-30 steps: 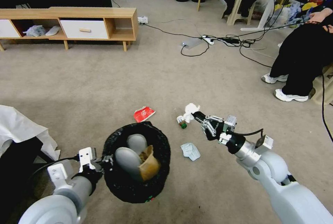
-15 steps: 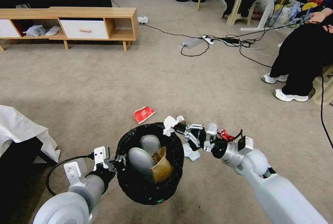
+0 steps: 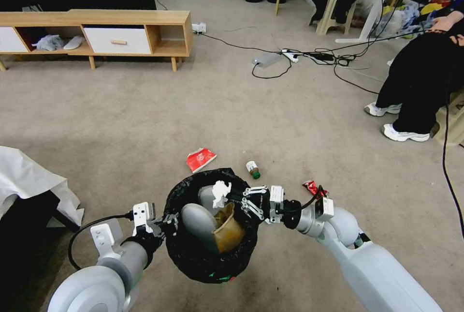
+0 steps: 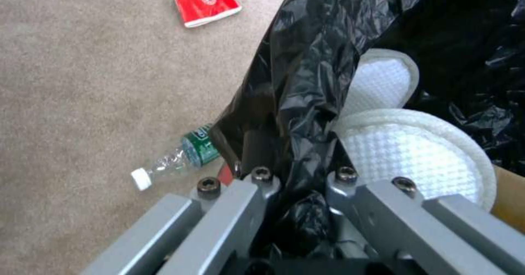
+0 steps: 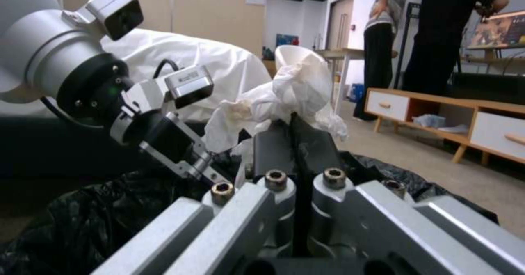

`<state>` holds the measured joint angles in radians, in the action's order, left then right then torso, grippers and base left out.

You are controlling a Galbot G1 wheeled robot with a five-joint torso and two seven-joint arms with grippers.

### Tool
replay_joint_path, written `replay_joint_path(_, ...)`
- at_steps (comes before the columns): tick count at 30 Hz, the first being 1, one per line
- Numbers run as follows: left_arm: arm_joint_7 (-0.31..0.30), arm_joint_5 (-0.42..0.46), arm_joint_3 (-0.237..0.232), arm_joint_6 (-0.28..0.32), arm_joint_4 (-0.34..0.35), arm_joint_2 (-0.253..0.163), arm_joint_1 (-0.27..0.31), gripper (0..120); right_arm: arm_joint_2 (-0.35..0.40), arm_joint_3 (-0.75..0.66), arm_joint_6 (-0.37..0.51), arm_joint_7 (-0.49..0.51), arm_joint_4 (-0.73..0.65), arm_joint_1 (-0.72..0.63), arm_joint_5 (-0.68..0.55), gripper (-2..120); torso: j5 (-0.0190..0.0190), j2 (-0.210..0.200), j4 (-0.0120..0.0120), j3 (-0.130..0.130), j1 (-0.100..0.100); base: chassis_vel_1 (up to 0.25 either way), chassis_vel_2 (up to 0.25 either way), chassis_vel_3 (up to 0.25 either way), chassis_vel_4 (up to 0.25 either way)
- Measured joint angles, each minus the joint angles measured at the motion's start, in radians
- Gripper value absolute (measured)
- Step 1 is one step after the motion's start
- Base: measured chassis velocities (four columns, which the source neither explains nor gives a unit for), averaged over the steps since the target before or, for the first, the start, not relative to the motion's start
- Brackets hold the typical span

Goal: Pick up the trash bin and place the garbage on the floor into it.

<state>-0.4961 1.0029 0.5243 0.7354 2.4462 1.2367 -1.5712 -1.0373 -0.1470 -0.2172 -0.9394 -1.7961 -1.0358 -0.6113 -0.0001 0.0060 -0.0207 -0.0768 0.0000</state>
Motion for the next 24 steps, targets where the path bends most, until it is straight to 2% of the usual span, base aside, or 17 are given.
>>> replay_joint_path(5,0.000,0.000,-0.001,0.000,0.001,0.001,-0.002,4,0.006,-0.009,0.001,0.001,-0.005,-0.008,0.001,2,0.0000,0.000,0.0000,0.000,0.000,0.000,0.000,0.000,0.000)
replay_joint_path(8,0.000,0.000,0.003,0.000,0.001,-0.002,-0.005,4,0.016,-0.024,0.008,-0.002,-0.016,-0.024,0.014,19,0.0001,0.000,0.0000,0.000,0.000,0.000,0.000,0.000,0.000)
replay_joint_path(11,0.000,0.000,0.005,0.000,0.002,-0.003,-0.005,4,0.020,-0.030,0.012,-0.003,-0.020,-0.028,0.015,25,0.0001,0.000,0.0000,0.000,0.000,0.000,0.000,0.000,0.000)
replay_joint_path(13,0.000,0.000,0.005,0.000,0.003,-0.004,-0.006,4,0.026,-0.038,0.017,-0.003,-0.026,-0.033,0.013,36,0.0001,0.000,0.0000,0.000,0.000,0.000,0.000,0.000,0.000)
replay_joint_path(14,0.000,0.000,0.005,0.000,0.003,-0.004,-0.006,4,0.026,-0.038,0.017,-0.003,-0.026,-0.033,0.013,36,0.0001,0.000,0.0000,0.000,0.000,0.000,0.000,0.000,0.000)
replay_joint_path(17,0.000,0.000,0.005,0.000,0.003,-0.004,-0.006,4,0.031,-0.047,0.020,-0.005,-0.032,-0.039,0.011,50,0.0001,0.000,0.0000,0.000,0.000,0.000,0.000,0.000,0.000)
replay_joint_path(18,0.000,0.000,0.005,0.000,0.003,-0.004,-0.006,4,0.031,-0.047,0.020,-0.005,-0.032,-0.039,0.011,50,0.0001,0.000,0.0000,0.000,0.000,0.000,0.000,0.000,0.000)
replay_joint_path(20,-0.001,0.000,0.005,0.000,0.003,-0.004,-0.007,4,0.034,-0.051,0.022,-0.010,-0.034,-0.044,0.010,61,0.0001,0.000,0.0000,0.000,0.000,0.000,0.000,0.000,0.000)
replay_joint_path(21,-0.001,0.000,0.005,0.000,0.003,-0.004,-0.007,4,0.034,-0.051,0.022,-0.010,-0.034,-0.044,0.010,61,0.0001,0.000,0.0000,0.000,0.000,0.000,0.000,0.000,0.000)
replay_joint_path(22,-0.001,0.000,0.005,0.000,0.004,-0.004,-0.007,4,0.036,-0.053,0.023,-0.015,-0.034,-0.044,0.010,68,0.0001,0.000,0.0000,0.000,0.000,0.000,0.000,0.000,0.000)
replay_joint_path(23,-0.001,0.000,0.005,0.000,0.004,-0.004,-0.007,4,0.036,-0.053,0.023,-0.015,-0.034,-0.044,0.010,68,0.0001,0.000,0.0000,0.000,0.000,0.000,0.000,0.000,0.000)
replay_joint_path(24,-0.001,0.000,0.005,0.000,0.005,-0.004,-0.007,4,0.036,-0.054,0.023,-0.016,-0.034,-0.045,0.010,73,0.0001,0.000,0.0000,0.000,0.000,0.000,0.000,0.000,0.000)
